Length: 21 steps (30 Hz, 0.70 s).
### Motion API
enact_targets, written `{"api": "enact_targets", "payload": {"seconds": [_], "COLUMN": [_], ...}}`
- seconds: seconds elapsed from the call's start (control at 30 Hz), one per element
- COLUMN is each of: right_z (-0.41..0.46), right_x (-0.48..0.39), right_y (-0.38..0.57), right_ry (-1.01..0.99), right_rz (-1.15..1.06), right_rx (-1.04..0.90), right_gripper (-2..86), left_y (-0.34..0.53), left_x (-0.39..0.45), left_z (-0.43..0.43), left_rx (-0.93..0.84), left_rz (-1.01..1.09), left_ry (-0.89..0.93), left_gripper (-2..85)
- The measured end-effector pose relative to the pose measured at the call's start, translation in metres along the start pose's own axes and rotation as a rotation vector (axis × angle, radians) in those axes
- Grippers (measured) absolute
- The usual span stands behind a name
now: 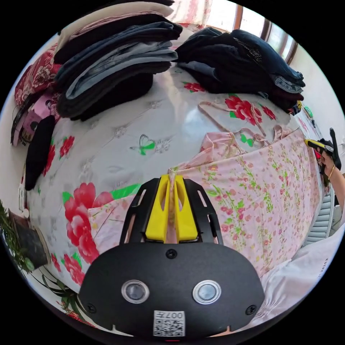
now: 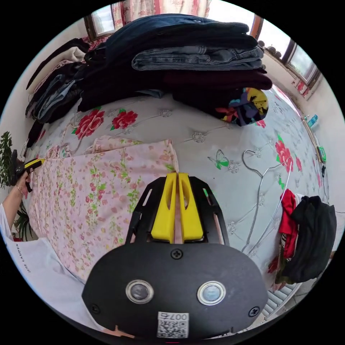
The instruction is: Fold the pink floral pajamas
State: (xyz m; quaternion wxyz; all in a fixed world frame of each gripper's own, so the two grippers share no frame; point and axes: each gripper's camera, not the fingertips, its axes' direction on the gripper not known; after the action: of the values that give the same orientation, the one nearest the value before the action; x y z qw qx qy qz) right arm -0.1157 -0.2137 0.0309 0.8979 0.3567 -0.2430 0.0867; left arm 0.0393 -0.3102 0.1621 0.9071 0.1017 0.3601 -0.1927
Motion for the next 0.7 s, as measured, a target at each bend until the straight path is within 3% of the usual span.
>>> {"api": "enact_targets", "payload": {"seconds": [0.1, 0.2, 0.33, 0.53, 0.7], "right_z": [0.001, -0.017, -0.046, -0.041, -0.038], "right_x": [0.031, 0.042, 0.034, -0.030, -0.078], "right_y": [-0.006, 0.006, 0.058, 0.125, 0.123], "right_ry": [0.077, 0.099, -0.073, -0.216, -0.333], "right_rz": [0.153, 0.150, 0.147, 0.083, -0.049], "right_rx": [-0.022, 0.011, 0.093, 0.019, -0.014], "right_gripper": [0.7, 2.0, 3.4, 3.6, 2.7], "left_y": [-0.039, -0.028, 0.077, 0.270, 0.296], "left_x": [-0.006, -0.043, -0.118, -0.199, -0.215], "left_z": [-0.001, -0.040, -0.101, -0.108, -0.091], "left_rx": [0.029, 0.129, 0.239, 0.156, 0.150], "left_rz": [-0.024, -0.123, -0.357, -0.778, -0.784], "left_ry": [-0.032, -0.042, -0.049, 0.097, 0.226], "left_gripper": [4.3, 6.2, 7.4, 8.6, 9.9]}}
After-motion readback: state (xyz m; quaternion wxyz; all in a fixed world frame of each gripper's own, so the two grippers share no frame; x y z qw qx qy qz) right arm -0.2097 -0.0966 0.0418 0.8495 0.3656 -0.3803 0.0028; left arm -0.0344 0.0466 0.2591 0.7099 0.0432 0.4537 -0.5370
